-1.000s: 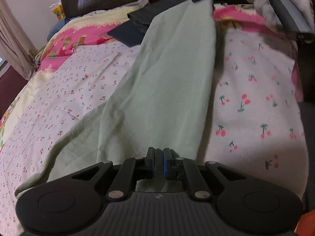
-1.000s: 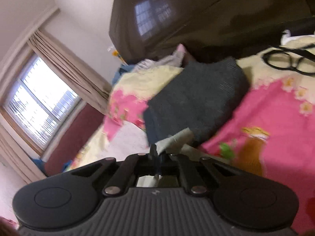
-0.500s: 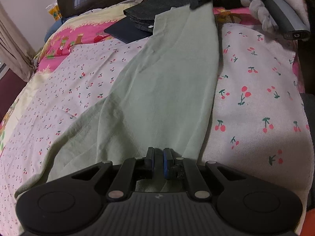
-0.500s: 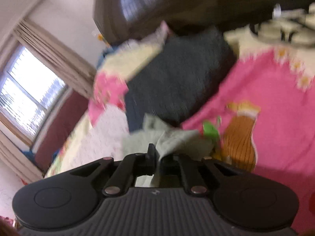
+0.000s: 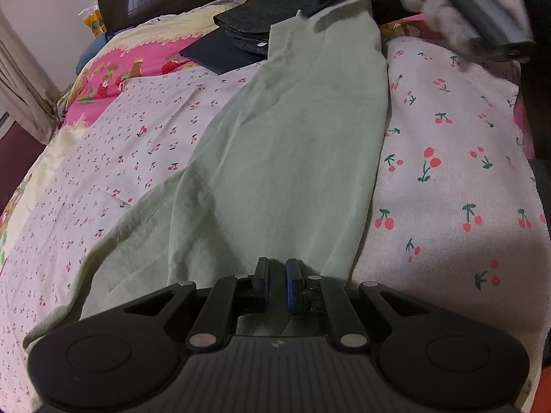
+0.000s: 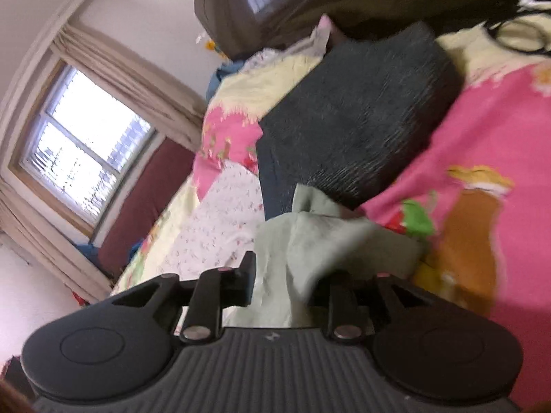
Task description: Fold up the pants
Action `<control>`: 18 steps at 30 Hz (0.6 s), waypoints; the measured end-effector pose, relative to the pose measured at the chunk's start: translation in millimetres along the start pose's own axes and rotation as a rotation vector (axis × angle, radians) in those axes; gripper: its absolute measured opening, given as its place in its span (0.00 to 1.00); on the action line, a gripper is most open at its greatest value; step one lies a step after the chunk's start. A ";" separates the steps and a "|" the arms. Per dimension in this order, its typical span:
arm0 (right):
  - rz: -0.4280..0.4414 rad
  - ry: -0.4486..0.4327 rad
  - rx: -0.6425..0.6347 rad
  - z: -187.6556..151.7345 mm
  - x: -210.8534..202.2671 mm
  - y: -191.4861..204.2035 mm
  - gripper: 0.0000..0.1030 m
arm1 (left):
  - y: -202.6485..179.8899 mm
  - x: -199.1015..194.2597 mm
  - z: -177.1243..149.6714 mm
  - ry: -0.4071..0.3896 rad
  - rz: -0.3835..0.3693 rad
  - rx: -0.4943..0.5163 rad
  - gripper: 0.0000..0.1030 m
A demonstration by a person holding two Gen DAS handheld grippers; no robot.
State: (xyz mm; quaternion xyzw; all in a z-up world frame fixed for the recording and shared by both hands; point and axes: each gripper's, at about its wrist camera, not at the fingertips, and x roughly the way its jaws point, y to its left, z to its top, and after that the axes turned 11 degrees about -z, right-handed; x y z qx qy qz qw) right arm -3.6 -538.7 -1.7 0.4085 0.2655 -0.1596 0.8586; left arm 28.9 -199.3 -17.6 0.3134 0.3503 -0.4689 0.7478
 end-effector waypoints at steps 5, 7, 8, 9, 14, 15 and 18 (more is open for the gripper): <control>0.058 -0.149 -0.051 3.4 -30.7 22.8 0.03 | -0.9 0.1 0.7 0.002 0.000 0.007 0.24; 0.114 -0.224 -0.076 -0.1 -49.1 25.1 0.03 | -1.6 0.4 -0.3 -0.002 0.002 0.015 0.24; 0.111 -0.251 -0.085 -2.5 -53.9 24.0 0.03 | -1.8 0.7 -0.7 -0.004 0.002 0.016 0.24; 0.073 -0.265 -0.098 -4.7 -53.9 22.1 0.03 | -1.6 1.0 -1.1 -0.005 0.002 0.014 0.24; -0.112 -0.067 -0.003 -16.4 -17.6 -16.9 0.07 | -0.7 0.6 -2.7 -0.006 -0.001 0.010 0.24; -0.123 -0.076 0.017 -18.7 -20.2 -21.5 0.08 | -0.4 0.4 -2.8 -0.006 -0.002 0.009 0.24; -0.084 -0.125 0.049 -17.5 -32.4 -27.0 0.20 | -0.8 0.1 -2.3 -0.005 -0.002 0.011 0.24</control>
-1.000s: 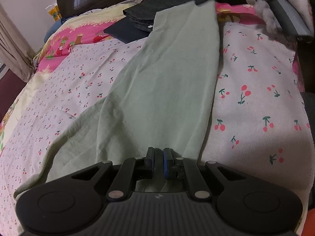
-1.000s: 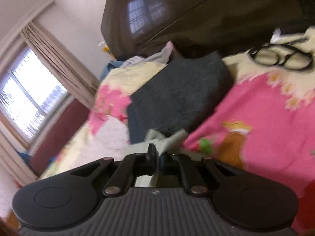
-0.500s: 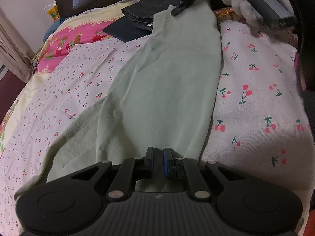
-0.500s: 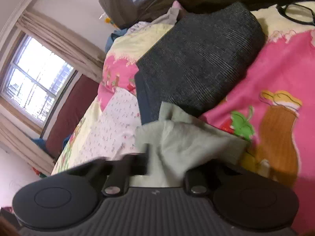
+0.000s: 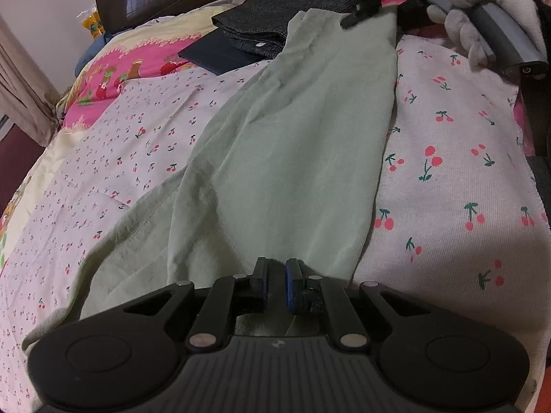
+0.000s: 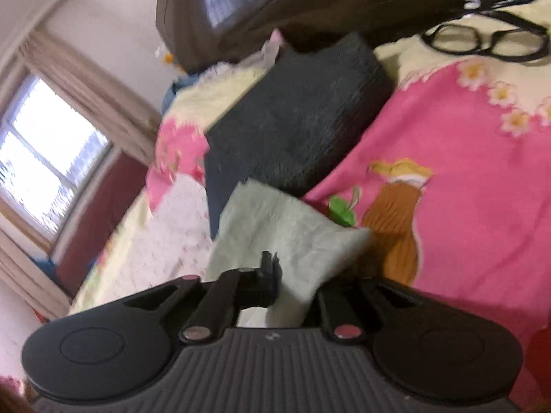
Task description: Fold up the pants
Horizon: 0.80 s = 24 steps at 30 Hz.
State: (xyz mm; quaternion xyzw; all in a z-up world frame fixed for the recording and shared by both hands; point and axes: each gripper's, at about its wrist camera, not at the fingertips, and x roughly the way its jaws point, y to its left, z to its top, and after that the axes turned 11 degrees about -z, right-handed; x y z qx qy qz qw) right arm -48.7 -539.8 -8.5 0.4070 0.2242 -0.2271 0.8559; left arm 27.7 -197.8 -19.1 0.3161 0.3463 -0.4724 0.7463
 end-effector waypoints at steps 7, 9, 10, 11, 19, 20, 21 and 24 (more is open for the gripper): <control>-0.001 0.054 -0.074 0.5 5.1 16.5 0.04 | 1.2 -2.3 0.2 -0.015 0.008 -0.021 0.25; 0.047 0.028 -0.072 4.6 3.5 27.8 0.04 | 2.0 -6.4 -0.6 -0.030 0.026 -0.026 0.28; 0.077 -0.003 -0.073 9.3 0.0 34.5 0.03 | 1.6 -7.7 -0.9 -0.036 0.037 -0.024 0.28; 0.096 -0.037 -0.074 14.8 -2.5 40.6 0.03 | 1.4 -9.2 -1.5 -0.041 0.057 -0.018 0.28; -0.237 0.003 -0.209 12.0 -1.2 28.1 0.12 | 14.4 -22.9 -12.7 -0.058 0.058 -0.073 0.31; -0.258 -0.027 -0.234 9.5 -10.5 30.8 0.15 | 17.6 -28.8 -15.9 -0.064 0.057 -0.082 0.32; -0.274 -0.057 -0.282 6.4 -19.1 36.3 0.20 | 23.1 -36.4 -19.8 -0.070 0.062 -0.091 0.32; -0.258 -0.100 -0.492 -7.5 -30.0 74.8 0.29 | 42.8 -55.2 -29.4 -0.082 0.098 -0.113 0.35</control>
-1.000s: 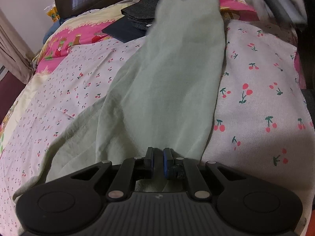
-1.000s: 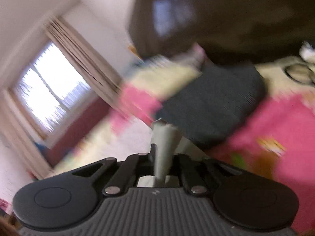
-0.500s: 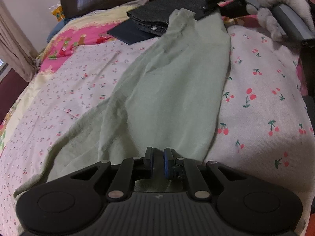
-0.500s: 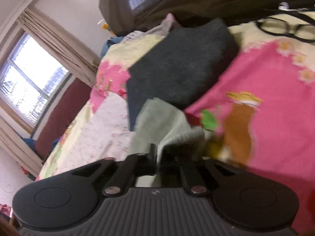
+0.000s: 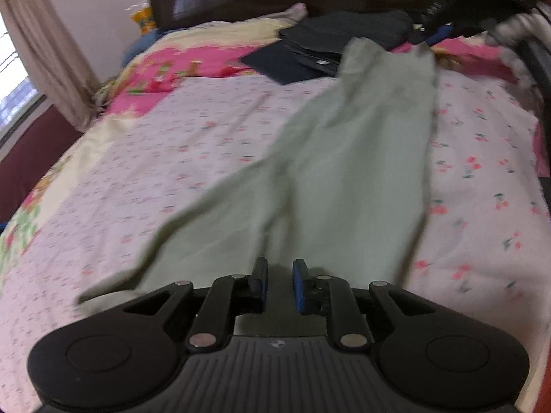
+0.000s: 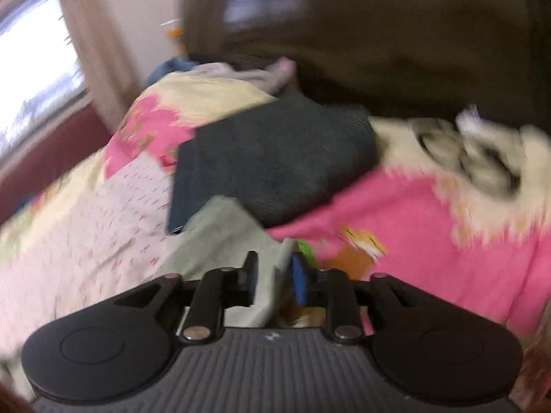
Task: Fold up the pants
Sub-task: 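Release the pants with both tools and move them over the fabric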
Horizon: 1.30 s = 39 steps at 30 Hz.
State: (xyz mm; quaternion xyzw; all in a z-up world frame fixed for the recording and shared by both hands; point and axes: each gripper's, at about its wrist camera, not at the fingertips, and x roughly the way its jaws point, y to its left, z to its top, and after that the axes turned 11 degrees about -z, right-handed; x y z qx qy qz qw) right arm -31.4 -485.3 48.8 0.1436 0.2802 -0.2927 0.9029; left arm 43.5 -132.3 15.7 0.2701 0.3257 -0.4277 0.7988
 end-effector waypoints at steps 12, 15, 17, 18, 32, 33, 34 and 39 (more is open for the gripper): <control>0.774 0.271 -0.478 -26.7 12.1 217.2 0.35 | 72.1 -22.0 -34.0 0.042 0.082 0.036 0.43; 0.862 0.349 -0.609 -40.6 17.3 257.4 0.35 | 87.0 -25.7 -38.4 0.054 0.102 0.076 0.46; 0.907 0.388 -0.646 -47.2 22.4 279.4 0.35 | 97.2 -30.2 -44.1 0.054 0.114 0.052 0.48; 0.928 0.402 -0.647 -49.9 24.8 285.6 0.35 | 102.9 -32.3 -48.1 0.050 0.119 0.028 0.48; 1.059 0.594 -0.665 -77.3 43.1 379.2 0.04 | 116.5 -54.9 -97.8 0.009 0.136 -0.147 0.49; 1.043 0.608 -0.624 -73.4 47.1 385.3 0.04 | 118.3 -55.8 -98.4 0.001 0.143 -0.149 0.49; 1.030 0.609 -0.583 -67.2 51.0 390.5 0.04 | 122.0 -56.0 -98.2 -0.009 0.159 -0.150 0.49; 0.961 0.638 -0.512 -51.0 77.0 424.1 0.11 | 140.2 -43.5 -103.1 0.005 0.234 -0.179 0.49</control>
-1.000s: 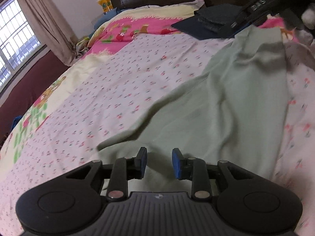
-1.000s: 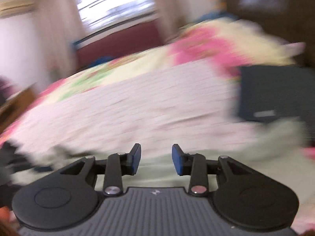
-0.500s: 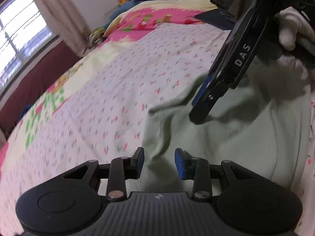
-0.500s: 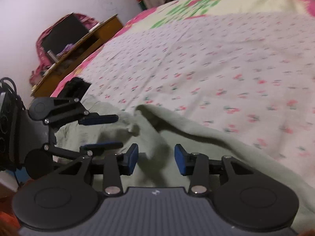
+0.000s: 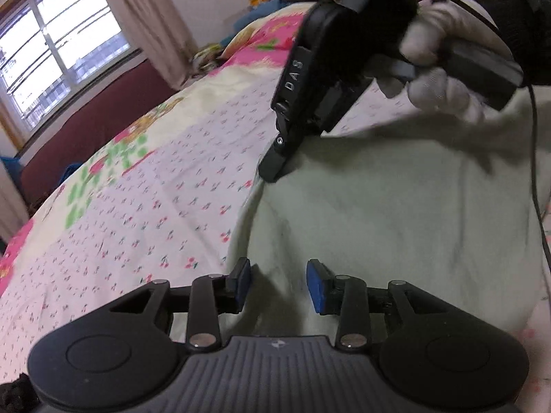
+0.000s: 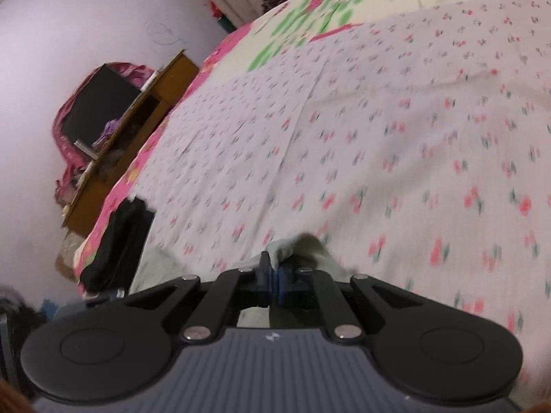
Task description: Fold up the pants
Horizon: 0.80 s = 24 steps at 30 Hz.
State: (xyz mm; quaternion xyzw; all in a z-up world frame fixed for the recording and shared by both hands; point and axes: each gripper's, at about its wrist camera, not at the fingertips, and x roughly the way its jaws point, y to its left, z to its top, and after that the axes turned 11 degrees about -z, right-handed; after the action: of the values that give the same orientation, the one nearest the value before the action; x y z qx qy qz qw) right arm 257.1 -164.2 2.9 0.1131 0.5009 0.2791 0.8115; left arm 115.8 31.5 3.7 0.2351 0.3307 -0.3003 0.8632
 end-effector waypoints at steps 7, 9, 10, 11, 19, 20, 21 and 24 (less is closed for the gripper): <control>-0.113 -0.109 -0.009 -20.2 -46.7 -20.5 0.39 | -10.7 0.7 -18.9 0.037 0.035 0.052 0.54; -0.153 -0.209 0.022 -36.9 -83.5 -33.2 0.40 | -12.9 -3.6 -19.9 0.040 0.041 0.054 0.55; -0.183 -0.248 0.026 -48.9 -101.9 -37.6 0.41 | -13.9 -6.0 -18.9 0.040 0.043 0.054 0.55; -0.214 -0.272 0.025 -63.2 -118.6 -40.3 0.41 | -15.4 -8.4 -17.3 0.038 0.043 0.055 0.55; -0.441 -0.139 0.050 -180.5 -164.0 -55.9 0.41 | -53.8 -10.4 12.5 -0.006 -0.047 0.131 0.55; -0.464 -0.124 0.070 -188.0 -163.2 -61.6 0.42 | -63.0 -8.3 15.6 0.001 -0.061 0.155 0.55; -0.470 -0.117 0.088 -191.9 -164.2 -66.7 0.41 | -69.1 -6.8 18.1 0.009 -0.072 0.175 0.55; -0.489 -0.155 0.123 -193.6 -175.0 -77.6 0.40 | -87.9 -4.6 28.6 0.016 -0.097 0.247 0.55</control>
State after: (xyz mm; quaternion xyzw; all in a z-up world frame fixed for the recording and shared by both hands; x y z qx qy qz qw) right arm 53.9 -345.4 6.6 0.0587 0.4659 0.0342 0.8822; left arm 66.1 -46.5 7.9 0.3260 0.3092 -0.3780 0.8095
